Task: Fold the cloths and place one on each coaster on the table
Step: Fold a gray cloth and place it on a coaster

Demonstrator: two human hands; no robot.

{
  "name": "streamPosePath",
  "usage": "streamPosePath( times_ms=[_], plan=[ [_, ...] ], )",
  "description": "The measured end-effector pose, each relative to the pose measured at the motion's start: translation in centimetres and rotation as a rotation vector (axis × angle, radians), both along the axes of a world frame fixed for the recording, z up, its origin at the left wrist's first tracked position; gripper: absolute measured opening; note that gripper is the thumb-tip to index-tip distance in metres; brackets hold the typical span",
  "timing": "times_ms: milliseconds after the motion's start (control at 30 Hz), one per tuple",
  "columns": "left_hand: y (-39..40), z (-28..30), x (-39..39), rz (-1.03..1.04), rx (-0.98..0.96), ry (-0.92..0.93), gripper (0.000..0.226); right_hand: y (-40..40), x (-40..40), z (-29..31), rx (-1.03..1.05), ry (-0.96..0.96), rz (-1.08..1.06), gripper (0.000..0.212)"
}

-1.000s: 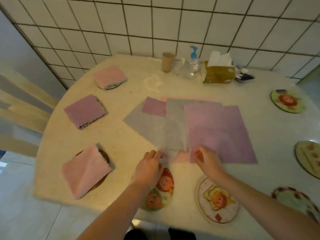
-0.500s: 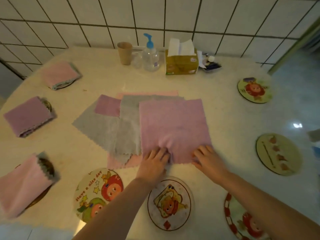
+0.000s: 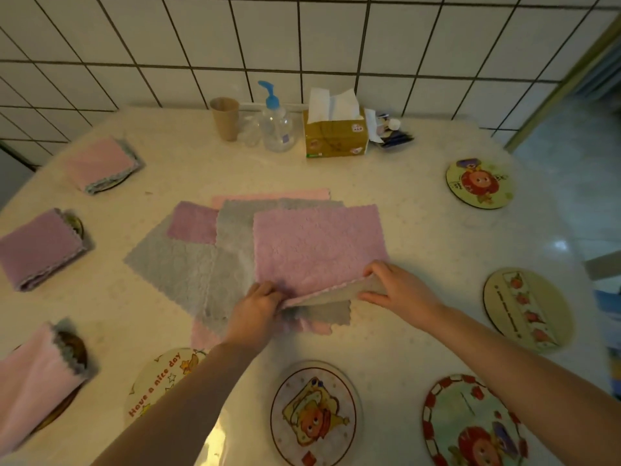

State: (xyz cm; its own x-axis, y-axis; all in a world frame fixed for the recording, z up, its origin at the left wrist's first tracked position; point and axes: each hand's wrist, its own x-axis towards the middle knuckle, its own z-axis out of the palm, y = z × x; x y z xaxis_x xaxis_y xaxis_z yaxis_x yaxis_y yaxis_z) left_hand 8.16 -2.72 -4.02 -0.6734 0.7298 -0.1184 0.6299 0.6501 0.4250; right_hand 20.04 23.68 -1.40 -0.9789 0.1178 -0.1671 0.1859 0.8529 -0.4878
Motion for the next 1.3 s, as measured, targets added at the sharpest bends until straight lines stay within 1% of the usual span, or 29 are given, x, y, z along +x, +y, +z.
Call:
streamPosePath(
  times_ms=[33, 67, 167, 233, 300, 333, 433, 533, 633, 800, 900, 1000, 1200, 1300],
  plan=[
    [-0.3, 0.2, -0.5, 0.010, 0.019, 0.008, 0.026, 0.5, -0.1, 0.2, 0.021, -0.038, 0.042, 0.036],
    [-0.6, 0.5, -0.9, 0.032, 0.040, 0.004, 0.025, 0.7, -0.1, 0.4, 0.048, -0.041, 0.080, 0.034],
    [-0.8, 1.8, -2.1, 0.125, 0.187, -0.025, 0.031, 1.7, 0.2, 0.6, 0.113, 0.073, 0.127, 0.016],
    [-0.7, 3.2, -2.4, 0.202, 0.281, -0.097, 0.036, 2.1, 0.6, 1.0, 0.106, 0.127, 0.078, 0.015],
    [-0.6, 4.5, -2.4, 0.234, 0.320, -0.169, 0.038, 2.4, 1.0, 1.6, 0.047, 0.204, -0.007, 0.017],
    [-0.7, 5.1, -2.4, 0.235, 0.324, -0.177, 0.038, 2.2, 1.4, 2.1, 0.020, 0.251, -0.045, 0.019],
    [-1.4, 6.4, -2.0, 0.212, 0.353, -0.082, 0.035, 1.5, 2.3, 3.6, 0.001, 0.372, -0.103, 0.025],
    [-3.3, 7.7, -1.1, 0.092, 0.379, 0.059, 0.037, -0.2, 4.5, 4.8, 0.027, 0.424, -0.129, 0.030],
    [-5.9, 8.0, 0.6, -0.063, 0.343, 0.116, 0.038, -2.8, 7.5, 5.2, 0.008, 0.401, -0.141, 0.032],
    [-10.9, 5.6, 4.3, -0.238, 0.239, 0.115, 0.043, -7.6, 13.5, 3.3, -0.005, 0.322, -0.154, 0.028],
    [-14.0, 3.7, 7.1, -0.268, 0.170, 0.089, 0.043, -10.5, 17.3, 1.3, 0.031, 0.282, -0.161, 0.026],
    [-16.7, 2.1, 10.0, -0.329, 0.150, 0.069, 0.043, -13.2, 20.7, -0.7, 0.030, 0.265, -0.163, 0.023],
    [-20.0, 0.3, 14.3, -0.387, 0.081, -0.035, 0.042, -16.7, 26.4, -3.2, -0.027, 0.144, -0.177, 0.026],
    [-20.8, 0.3, 15.2, -0.315, 0.043, -0.132, 0.036, -17.4, 28.0, -3.1, -0.069, 0.062, -0.202, 0.023]
  ],
)
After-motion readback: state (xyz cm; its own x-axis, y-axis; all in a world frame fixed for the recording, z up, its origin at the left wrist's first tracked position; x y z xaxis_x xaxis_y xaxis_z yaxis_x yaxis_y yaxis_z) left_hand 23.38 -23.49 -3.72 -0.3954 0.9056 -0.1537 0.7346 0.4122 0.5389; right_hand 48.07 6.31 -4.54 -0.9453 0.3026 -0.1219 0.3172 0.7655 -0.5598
